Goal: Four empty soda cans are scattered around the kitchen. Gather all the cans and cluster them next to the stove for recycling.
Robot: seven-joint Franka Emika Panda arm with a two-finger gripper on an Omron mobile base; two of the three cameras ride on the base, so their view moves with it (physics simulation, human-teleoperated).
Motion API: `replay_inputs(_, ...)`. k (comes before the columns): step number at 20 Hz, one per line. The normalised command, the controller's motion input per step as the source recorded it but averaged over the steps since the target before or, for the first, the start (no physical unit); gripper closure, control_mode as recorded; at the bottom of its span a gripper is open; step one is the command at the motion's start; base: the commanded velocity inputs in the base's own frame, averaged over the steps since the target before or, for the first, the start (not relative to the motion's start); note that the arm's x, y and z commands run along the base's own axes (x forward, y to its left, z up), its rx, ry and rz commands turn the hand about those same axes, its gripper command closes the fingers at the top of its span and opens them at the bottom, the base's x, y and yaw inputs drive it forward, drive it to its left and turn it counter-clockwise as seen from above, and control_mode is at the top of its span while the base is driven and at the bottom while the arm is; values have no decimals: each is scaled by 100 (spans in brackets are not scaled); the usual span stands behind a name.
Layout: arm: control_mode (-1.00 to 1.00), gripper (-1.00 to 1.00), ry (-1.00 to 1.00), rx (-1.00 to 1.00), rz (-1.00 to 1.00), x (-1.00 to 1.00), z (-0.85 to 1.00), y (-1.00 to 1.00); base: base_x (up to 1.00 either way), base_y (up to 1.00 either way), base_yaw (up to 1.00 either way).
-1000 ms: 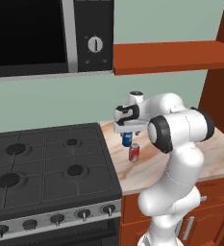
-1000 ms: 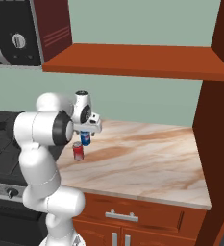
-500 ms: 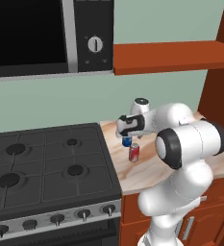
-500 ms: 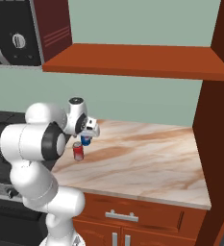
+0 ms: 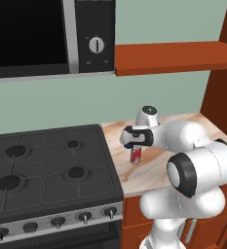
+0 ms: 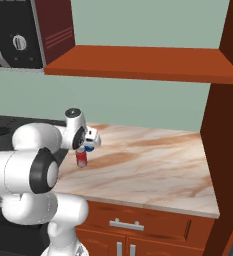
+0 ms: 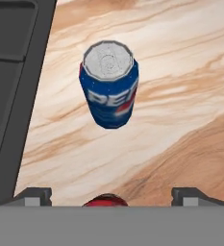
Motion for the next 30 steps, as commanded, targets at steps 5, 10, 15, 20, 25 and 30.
replay_inputs(5, -100, -100, -6, 0, 0, -25, 17, 0, 0, 0, 0)
replay_inputs(10, -100, -100, -4, 0, 0, -27, 17, 0, 0, 0, 0)
replay_inputs(15, -100, -100, 0, 0, 0, -37, 17, 0, 0, 0, 0)
replay_inputs(20, -100, -100, 0, 0, 0, -37, 25, 0, 0, 0, 0)
replay_inputs(25, -100, -100, 5, 0, 0, -37, 34, 0, 0, 0, 0)
replay_inputs(30, -100, -100, 10, 0, 0, -39, 24, 0, 0, 0, 0)
